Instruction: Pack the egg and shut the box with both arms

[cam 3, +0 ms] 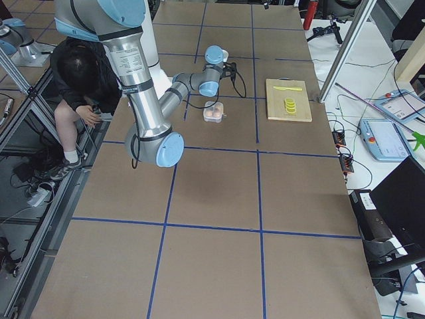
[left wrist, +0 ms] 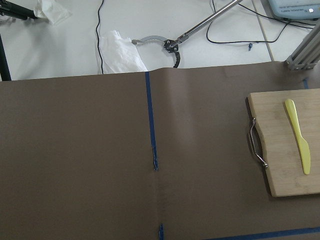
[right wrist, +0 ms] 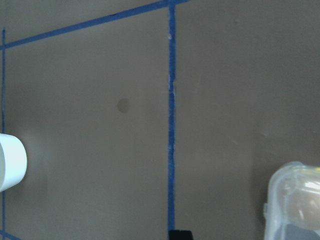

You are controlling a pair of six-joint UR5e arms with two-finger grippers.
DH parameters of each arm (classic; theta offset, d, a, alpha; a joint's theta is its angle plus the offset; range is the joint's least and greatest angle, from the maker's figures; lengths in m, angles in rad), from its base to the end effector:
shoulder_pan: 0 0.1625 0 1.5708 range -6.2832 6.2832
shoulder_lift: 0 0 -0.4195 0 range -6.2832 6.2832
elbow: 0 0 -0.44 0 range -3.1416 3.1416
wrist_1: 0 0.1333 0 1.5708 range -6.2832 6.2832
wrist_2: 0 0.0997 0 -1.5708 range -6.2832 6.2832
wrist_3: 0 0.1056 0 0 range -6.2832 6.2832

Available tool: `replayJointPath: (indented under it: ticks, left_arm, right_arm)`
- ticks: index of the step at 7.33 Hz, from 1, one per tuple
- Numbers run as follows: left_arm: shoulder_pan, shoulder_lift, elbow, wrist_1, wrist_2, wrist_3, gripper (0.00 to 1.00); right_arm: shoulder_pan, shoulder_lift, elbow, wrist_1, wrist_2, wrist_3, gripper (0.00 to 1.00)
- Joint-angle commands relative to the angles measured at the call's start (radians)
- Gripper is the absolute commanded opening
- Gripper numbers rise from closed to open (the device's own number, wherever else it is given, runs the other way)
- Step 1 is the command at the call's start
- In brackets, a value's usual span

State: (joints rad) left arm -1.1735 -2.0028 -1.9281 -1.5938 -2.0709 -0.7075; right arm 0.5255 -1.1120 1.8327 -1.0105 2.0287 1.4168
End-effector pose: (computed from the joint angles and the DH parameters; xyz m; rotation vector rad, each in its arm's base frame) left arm 0.1642 -0.6050 0.2225 0.4283 0.8177 -0.0848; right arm -0.5064 -0.3938 0.1798 0.0481 -1.3107 0.0235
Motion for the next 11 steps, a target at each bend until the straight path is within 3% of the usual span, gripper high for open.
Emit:
replayJointPath:
  ticks: [1, 2, 3, 5, 6, 7, 8, 9, 11]
  left_arm:
    - [-0.002, 0.063, 0.0, -0.003, -0.002, 0.093, 1.0]
    - [-0.003, 0.106, 0.001, -0.005, -0.003, 0.193, 1.0]
    - [-0.005, 0.136, 0.008, -0.008, -0.008, 0.257, 1.0]
    - [-0.021, 0.177, 0.015, -0.014, -0.008, 0.296, 1.0]
    - [-0.026, 0.179, 0.017, -0.014, -0.008, 0.296, 1.0]
    - [-0.038, 0.186, 0.017, -0.015, -0.008, 0.296, 1.0]
    - [-0.052, 0.196, 0.017, -0.021, -0.009, 0.324, 1.0]
    - [-0.078, 0.223, 0.032, -0.022, -0.014, 0.473, 1.0]
    - [-0.255, 0.245, 0.141, -0.015, -0.166, 0.773, 1.0]
  right_arm:
    - [0.002, 0.078, 0.008, -0.002, -0.048, 0.092, 1.0]
    - [0.023, 0.093, 0.017, -0.031, -0.067, 0.093, 1.0]
    - [0.031, 0.113, 0.048, -0.14, -0.121, 0.085, 1.0]
    - [0.041, 0.113, 0.072, -0.366, -0.293, 0.013, 1.0]
    - [0.068, 0.106, 0.071, -0.463, -0.342, -0.14, 1.0]
    - [0.132, 0.095, 0.069, -0.529, -0.331, -0.309, 1.0]
    - [0.215, 0.046, 0.069, -0.558, -0.264, -0.447, 1.0]
    - [0.325, -0.024, 0.069, -0.556, -0.129, -0.604, 1.0]
    - [0.599, -0.171, 0.063, -0.566, 0.147, -0.956, 1.0]
